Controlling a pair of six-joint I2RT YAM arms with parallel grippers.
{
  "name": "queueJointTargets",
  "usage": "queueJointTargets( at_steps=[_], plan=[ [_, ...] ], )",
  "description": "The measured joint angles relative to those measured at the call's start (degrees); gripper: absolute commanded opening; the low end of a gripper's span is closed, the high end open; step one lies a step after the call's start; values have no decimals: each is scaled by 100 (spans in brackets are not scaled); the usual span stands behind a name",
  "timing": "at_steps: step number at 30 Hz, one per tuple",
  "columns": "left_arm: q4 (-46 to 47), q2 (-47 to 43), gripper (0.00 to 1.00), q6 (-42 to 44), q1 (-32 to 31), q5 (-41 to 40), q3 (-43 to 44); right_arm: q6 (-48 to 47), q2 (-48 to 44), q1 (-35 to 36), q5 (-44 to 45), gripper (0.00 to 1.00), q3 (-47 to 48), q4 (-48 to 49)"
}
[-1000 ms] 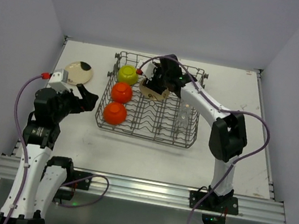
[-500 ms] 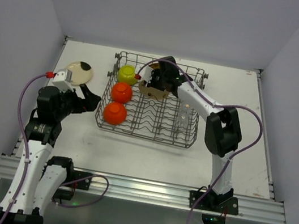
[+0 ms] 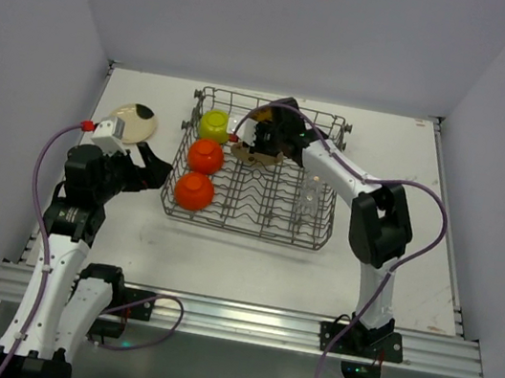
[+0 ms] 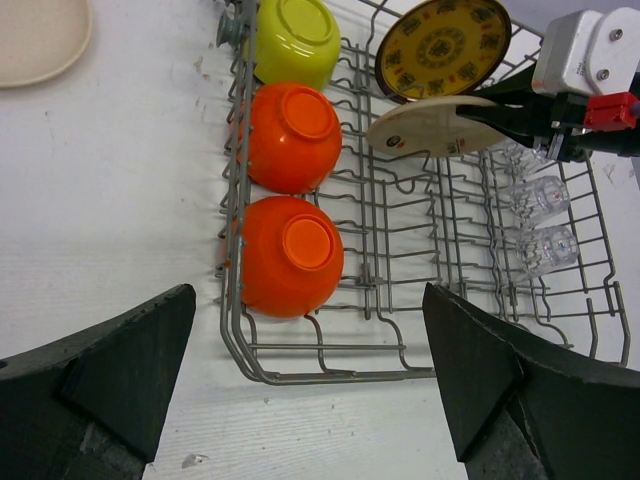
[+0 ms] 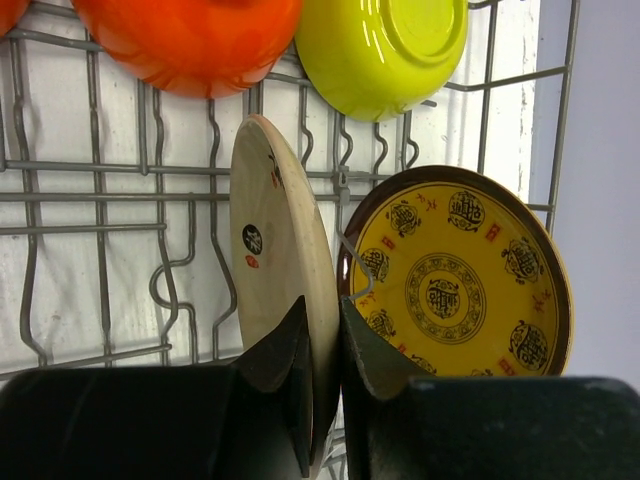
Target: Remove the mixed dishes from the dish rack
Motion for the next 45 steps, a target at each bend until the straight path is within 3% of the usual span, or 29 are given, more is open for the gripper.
queueJointTargets(
  at_steps=[18, 45],
  plan=[
    [2, 9, 100, 0, -35, -2, 0, -328, -153, -103, -234, 0, -223, 4],
    [2, 22, 100, -2, -35, -2, 0, -1086, -1014, -328, -437, 0, -1346, 439]
  ],
)
